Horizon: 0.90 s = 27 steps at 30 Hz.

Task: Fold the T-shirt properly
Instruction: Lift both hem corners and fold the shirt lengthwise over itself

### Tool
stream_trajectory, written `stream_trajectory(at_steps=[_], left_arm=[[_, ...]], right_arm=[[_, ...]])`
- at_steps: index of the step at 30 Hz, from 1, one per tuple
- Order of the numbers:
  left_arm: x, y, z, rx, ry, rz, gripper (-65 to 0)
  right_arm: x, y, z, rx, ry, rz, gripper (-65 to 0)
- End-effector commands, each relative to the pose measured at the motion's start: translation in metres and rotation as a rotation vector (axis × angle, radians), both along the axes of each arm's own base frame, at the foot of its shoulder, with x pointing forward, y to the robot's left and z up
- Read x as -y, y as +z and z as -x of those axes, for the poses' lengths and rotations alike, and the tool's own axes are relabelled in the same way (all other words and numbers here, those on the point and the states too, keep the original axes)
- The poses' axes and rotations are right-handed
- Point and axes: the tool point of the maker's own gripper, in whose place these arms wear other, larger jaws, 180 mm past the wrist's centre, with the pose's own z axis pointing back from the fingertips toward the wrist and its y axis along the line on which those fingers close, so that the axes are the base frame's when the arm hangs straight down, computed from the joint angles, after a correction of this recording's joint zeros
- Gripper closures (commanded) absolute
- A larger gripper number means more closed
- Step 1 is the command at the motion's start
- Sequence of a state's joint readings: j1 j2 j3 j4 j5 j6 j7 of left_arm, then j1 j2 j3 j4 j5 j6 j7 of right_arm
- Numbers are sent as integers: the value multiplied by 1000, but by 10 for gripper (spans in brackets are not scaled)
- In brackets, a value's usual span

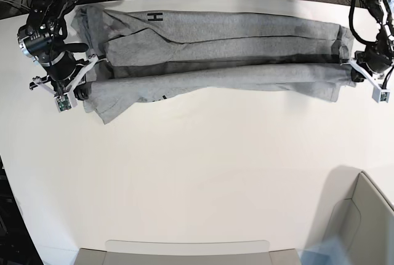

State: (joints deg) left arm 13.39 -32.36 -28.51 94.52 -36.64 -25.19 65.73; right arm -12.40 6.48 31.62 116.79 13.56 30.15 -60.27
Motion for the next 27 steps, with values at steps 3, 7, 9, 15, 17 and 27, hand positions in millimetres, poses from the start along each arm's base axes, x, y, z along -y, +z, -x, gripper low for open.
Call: stream_trajectory(at_steps=[3,7,9,15,17,27], left_arm=[[-8,7,3,8,-2,-33,0],[-9,0,16,-28,-2,-33,0],[-8,-6,26,-52,-2,-31,0],[-3,-18,41,-91,-3,-18,0],[-2,-21,43,-98,-2,-14,0],[4,-21,44,-87,0,-2,-185]], right_arm=[[7,11,-2,35,2,25,0],[9,3,8,5,1,27,0],[10,-2,15,-16,-3,29,0],[8,-22,39,-94,5,25,0],[5,-26,44,-111,10,21,0],[-2,-36,53,-147,20,8,-33]])
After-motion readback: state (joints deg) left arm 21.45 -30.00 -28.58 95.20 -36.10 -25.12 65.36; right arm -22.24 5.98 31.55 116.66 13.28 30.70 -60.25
